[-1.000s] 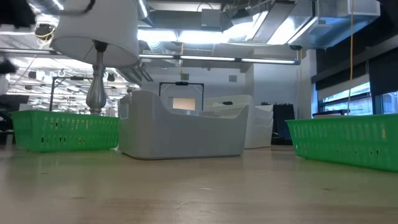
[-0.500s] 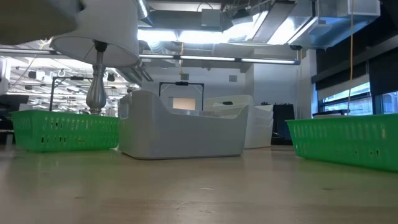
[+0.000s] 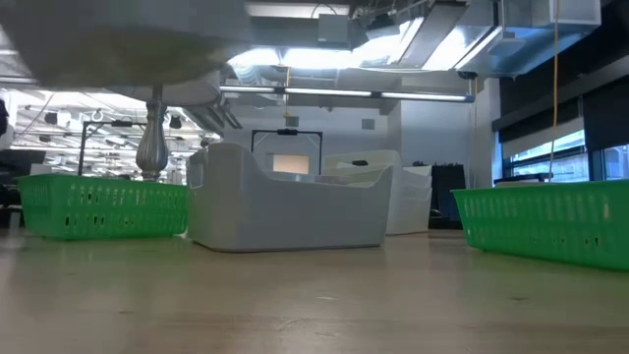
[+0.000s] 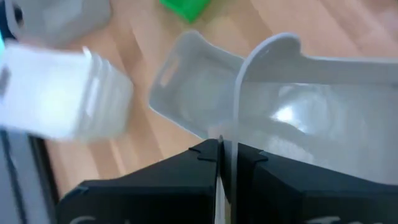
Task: Stack baskets by color
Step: Stack the bottom gray bin on the middle gray bin
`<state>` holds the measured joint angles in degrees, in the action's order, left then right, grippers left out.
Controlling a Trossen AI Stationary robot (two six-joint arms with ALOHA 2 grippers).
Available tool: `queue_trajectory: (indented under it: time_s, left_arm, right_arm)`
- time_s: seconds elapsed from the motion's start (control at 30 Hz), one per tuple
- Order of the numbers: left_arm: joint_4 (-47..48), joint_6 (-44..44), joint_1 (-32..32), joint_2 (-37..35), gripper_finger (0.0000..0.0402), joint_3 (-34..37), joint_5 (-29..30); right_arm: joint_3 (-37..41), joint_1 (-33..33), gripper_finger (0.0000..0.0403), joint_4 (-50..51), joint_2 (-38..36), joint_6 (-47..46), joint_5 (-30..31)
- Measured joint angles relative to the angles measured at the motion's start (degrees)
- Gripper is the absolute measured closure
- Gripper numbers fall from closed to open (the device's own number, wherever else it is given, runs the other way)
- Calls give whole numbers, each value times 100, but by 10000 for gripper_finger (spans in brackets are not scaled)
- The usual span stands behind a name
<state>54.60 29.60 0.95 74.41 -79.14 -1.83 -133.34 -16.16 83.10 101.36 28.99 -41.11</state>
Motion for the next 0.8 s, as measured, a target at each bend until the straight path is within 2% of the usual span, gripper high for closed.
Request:
queue_trajectory:
  time_s: [0.27, 0.4, 0.53, 0.8]
  left_arm:
    - [-178, 1772, 565, 1497, 401, -1286, -451]
    - [-322, 2155, 651, 2236, 402, -1735, -802]
    - [-318, 2610, 636, 2800, 402, -2058, -823]
    - [78, 2602, 639, 3270, 401, -2187, -980]
  right_arm:
    - [-9, 0, 306, -11, -306, 0, 94]
    - [-9, 0, 306, -8, -359, 0, 93]
    - [-9, 0, 306, 12, -374, 0, 95]
    - [-8, -2, 306, 126, -376, 0, 97]
